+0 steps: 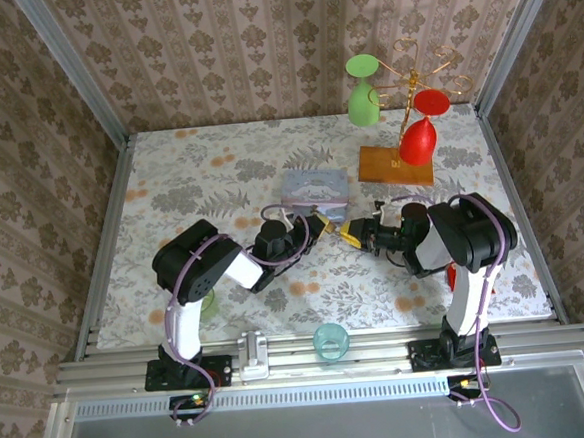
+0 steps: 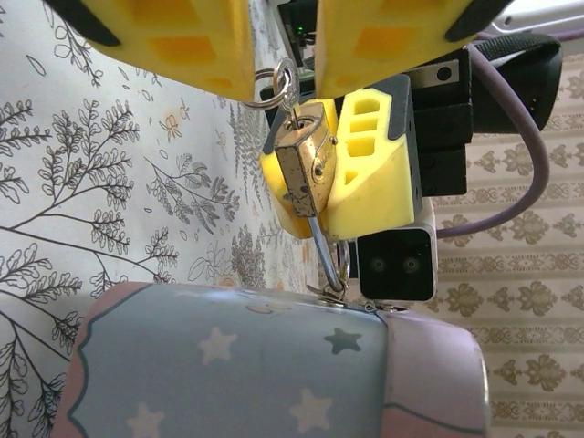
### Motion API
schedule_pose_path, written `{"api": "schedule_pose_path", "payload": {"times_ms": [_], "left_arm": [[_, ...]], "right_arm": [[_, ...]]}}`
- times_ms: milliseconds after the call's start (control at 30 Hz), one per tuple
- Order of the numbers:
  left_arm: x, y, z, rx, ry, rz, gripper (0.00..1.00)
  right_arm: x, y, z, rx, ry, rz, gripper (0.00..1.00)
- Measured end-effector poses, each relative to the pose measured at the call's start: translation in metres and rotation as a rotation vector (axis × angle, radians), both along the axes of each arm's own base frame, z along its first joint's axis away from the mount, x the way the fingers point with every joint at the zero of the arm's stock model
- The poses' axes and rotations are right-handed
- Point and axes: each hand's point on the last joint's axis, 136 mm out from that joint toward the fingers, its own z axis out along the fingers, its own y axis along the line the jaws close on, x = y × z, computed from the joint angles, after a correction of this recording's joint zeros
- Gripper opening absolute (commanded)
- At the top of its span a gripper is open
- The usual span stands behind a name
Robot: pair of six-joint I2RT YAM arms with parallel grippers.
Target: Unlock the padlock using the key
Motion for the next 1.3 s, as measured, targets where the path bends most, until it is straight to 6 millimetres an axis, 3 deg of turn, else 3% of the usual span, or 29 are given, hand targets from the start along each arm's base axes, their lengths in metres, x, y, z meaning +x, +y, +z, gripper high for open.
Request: {"api": "schedule_pose_path", "payload": {"times_ms": [300,867,1133,1300], "left_arm": [[0.002,0.002,0.0,0.001,0.001,0.005,0.0],[0.003,0.008,-0.004,0.007,0.0,0.032,0.0],[0.0,0.01,-0.026,0.045,0.015,0.017,0.12],[-0.001,0.01,-0.03,0.065,-0.009,0.005,0.2]], "right_arm": [[-0.003,0.009,-0.001,-0.008,-0.001,0.007,0.08],[0.004,0.012,-0.002,-0.016,0.007,-0.012,0.07],[-0.005,0.019,-0.024,-0.078,0.025,-0.032,0.06],[-0.007,0.022,-0.03,-0.093,0.025,-0.03,0.05]]}}
